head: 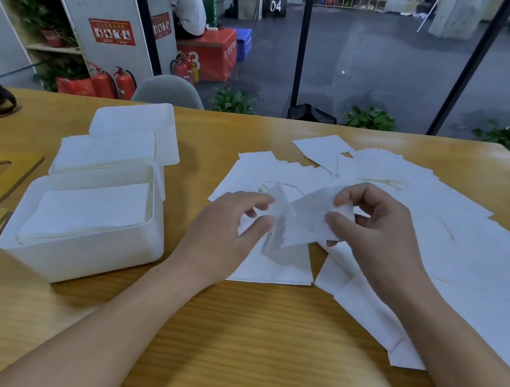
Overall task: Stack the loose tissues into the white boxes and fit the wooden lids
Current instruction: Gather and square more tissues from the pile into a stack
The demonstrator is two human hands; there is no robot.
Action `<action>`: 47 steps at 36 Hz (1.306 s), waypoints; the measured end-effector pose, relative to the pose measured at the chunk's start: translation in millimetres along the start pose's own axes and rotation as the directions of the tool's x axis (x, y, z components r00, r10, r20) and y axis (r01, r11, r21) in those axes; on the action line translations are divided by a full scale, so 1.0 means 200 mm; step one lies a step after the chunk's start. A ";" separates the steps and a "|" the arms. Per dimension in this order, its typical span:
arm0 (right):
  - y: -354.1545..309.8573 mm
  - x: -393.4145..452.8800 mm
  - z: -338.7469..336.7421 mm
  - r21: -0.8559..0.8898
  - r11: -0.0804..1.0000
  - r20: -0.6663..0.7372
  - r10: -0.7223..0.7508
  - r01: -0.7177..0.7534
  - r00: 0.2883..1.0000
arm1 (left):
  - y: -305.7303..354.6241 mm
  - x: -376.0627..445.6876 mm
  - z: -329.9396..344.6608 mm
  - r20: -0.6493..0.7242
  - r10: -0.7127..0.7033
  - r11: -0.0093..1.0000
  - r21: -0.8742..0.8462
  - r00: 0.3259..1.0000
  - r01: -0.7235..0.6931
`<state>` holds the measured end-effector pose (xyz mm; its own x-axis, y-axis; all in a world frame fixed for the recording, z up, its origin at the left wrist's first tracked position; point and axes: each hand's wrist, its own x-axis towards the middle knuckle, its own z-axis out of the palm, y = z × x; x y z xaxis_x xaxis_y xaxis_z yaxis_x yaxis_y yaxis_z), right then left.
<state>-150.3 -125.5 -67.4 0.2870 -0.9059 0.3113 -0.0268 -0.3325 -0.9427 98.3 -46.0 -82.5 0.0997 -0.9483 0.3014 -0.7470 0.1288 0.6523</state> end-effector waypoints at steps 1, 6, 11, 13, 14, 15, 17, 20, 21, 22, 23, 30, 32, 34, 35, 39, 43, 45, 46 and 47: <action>-0.01 0.00 -0.01 0.065 0.998 0.040 -0.016 0.014 0.999 | 0.00 0.00 0.00 -0.007 -0.011 0.998 -0.064 1.000 0.010; -0.02 -0.01 0.01 0.233 0.970 0.143 -0.103 0.068 0.984 | 0.03 0.01 -0.04 0.112 -0.030 0.932 -0.356 0.993 0.068; -0.02 -0.02 0.01 0.313 0.948 0.170 -0.118 0.060 0.978 | 0.07 0.01 -0.06 0.156 -0.012 0.916 -0.395 0.988 0.073; -0.04 -0.02 0.01 0.346 0.936 0.174 -0.125 0.058 0.977 | 0.07 0.01 -0.06 0.141 0.013 0.929 -0.369 0.990 0.040; -0.05 -0.02 0.01 0.360 0.931 0.173 -0.127 0.057 0.977 | 0.07 0.01 -0.07 0.139 0.026 0.928 -0.372 0.990 0.028; -0.06 -0.02 0.01 0.374 0.926 0.174 -0.128 0.055 0.976 | 0.07 0.01 -0.07 0.141 0.037 0.925 -0.379 0.989 0.020; -0.08 -0.02 0.01 0.408 0.912 0.176 -0.125 0.043 0.977 | 0.06 0.01 -0.07 0.143 0.047 0.922 -0.388 0.989 0.012; -0.10 -0.03 0.01 0.468 0.883 0.193 -0.120 0.016 0.974 | 0.06 0.02 -0.08 0.153 0.072 0.926 -0.377 0.986 -0.010; -0.10 -0.03 0.01 0.483 0.876 0.200 -0.123 0.011 0.972 | 0.06 0.02 -0.08 0.166 0.083 0.925 -0.379 0.983 -0.014; -0.11 -0.03 0.01 0.495 0.869 0.203 -0.126 0.009 0.971 | 0.06 0.02 -0.08 0.180 0.092 0.923 -0.384 0.979 -0.016; -0.11 -0.03 0.01 0.509 0.861 0.205 -0.128 0.006 0.970 | 0.06 0.02 -0.07 0.191 0.101 0.921 -0.388 0.976 -0.019; -0.12 -0.03 0.01 0.543 0.840 0.207 -0.139 0.005 0.969 | 0.05 0.02 -0.04 0.162 0.088 0.880 -0.474 0.983 0.000; -0.11 -0.03 0.01 0.521 0.853 0.205 -0.148 0.020 0.967 | 0.04 0.02 -0.04 0.144 0.072 0.853 -0.522 0.987 0.014; -0.10 -0.03 0.02 0.471 0.882 0.191 -0.138 0.033 0.972 | 0.02 0.03 -0.04 0.118 0.032 0.825 -0.564 0.992 0.040; -0.09 -0.03 0.03 0.410 0.911 0.171 -0.119 0.039 0.978 | 0.00 0.04 -0.05 0.097 0.004 0.820 -0.570 0.995 0.052; -0.03 -0.03 0.05 0.050 0.998 0.096 -0.054 0.050 0.994 | -0.06 0.07 -0.08 0.063 -0.129 0.833 -0.535 0.990 0.142; 0.06 -0.04 0.09 -0.142 0.989 0.081 0.047 -0.035 0.996 | -0.12 0.08 -0.10 0.034 -0.155 0.957 -0.244 0.987 0.159; 0.09 -0.04 0.13 -0.234 0.970 0.059 0.074 -0.058 0.996 | -0.13 0.07 -0.10 0.004 -0.154 0.983 -0.102 0.988 0.153; 0.10 -0.04 0.15 -0.276 0.960 0.048 0.070 -0.054 0.996 | -0.13 0.07 -0.09 -0.008 -0.155 0.987 -0.053 0.988 0.154; 0.11 -0.03 0.17 -0.316 0.947 0.036 0.062 -0.047 0.997 | -0.13 0.07 -0.09 -0.020 -0.157 0.988 -0.011 0.987 0.156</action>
<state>-119.6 -117.4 -93.5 0.3194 -0.9146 0.2478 -0.3418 -0.3551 -0.8701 130.9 -56.7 -82.7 0.2287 -0.9507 0.2095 -0.7147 -0.0178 0.6993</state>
